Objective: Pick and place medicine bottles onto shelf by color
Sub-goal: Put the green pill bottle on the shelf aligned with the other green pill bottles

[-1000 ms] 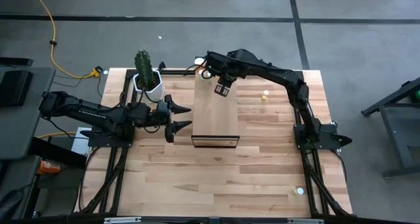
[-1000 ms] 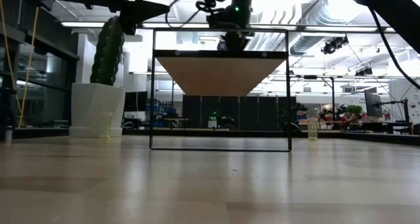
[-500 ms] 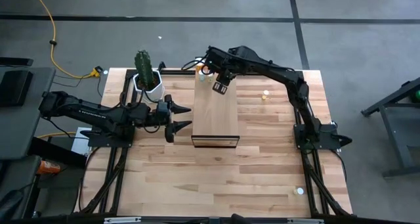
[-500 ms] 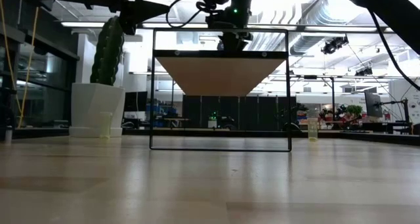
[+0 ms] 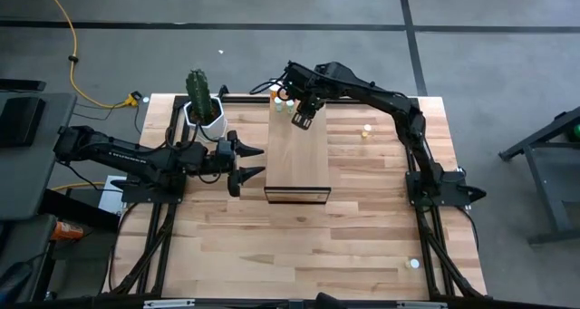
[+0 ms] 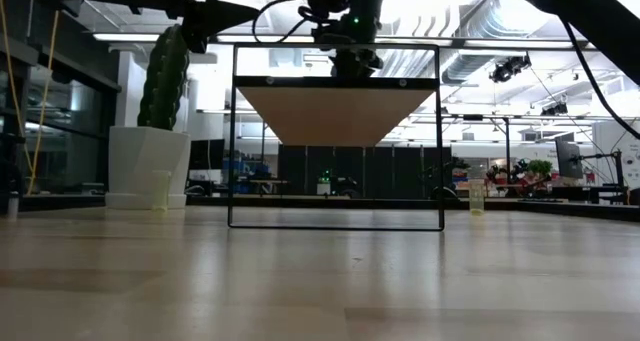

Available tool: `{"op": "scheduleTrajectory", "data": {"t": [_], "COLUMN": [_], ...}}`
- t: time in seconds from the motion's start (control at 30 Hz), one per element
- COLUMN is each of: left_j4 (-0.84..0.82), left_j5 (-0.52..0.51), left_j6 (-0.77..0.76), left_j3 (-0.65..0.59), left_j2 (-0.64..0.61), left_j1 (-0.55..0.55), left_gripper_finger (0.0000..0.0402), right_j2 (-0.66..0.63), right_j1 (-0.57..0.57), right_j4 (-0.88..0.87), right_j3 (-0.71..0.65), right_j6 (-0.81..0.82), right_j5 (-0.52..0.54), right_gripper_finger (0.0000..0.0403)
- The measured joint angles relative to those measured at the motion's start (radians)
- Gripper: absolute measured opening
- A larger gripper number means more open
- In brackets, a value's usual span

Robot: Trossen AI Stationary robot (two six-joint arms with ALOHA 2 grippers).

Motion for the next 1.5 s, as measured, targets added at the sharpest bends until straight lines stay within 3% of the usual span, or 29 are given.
{"op": "scheduleTrajectory", "data": {"t": [0.43,0.77,1.1,1.27,1.5], "left_j4": [0.0,0.0,0.0,-0.022,-0.049], "left_j5": [0.0,0.0,0.0,0.0,0.001], "left_j6": [0.0,0.0,0.0,0.0,-0.004], "left_j3": [0.0,0.0,0.0,0.0,0.0], "left_j2": [0.0,0.0,0.0,0.0,0.0], "left_j1": [0.0,0.0,0.0,0.0,-0.001], "left_gripper_finger": [0.025,0.025,0.025,0.025,0.025], "right_j2": [0.003,0.003,0.003,-0.037,-0.094], "right_j1": [0.0,0.0,0.0,0.0,0.005], "right_j4": [-0.01,-0.016,0.017,-0.013,-0.165], "right_j3": [0.0,0.0,0.0,0.0,0.001], "right_j6": [0.024,0.028,0.017,-0.025,0.012], "right_j5": [0.033,0.059,0.044,0.101,0.037], "right_gripper_finger": [0.0111,0.0157,0.0161,0.0161,0.0161]}}
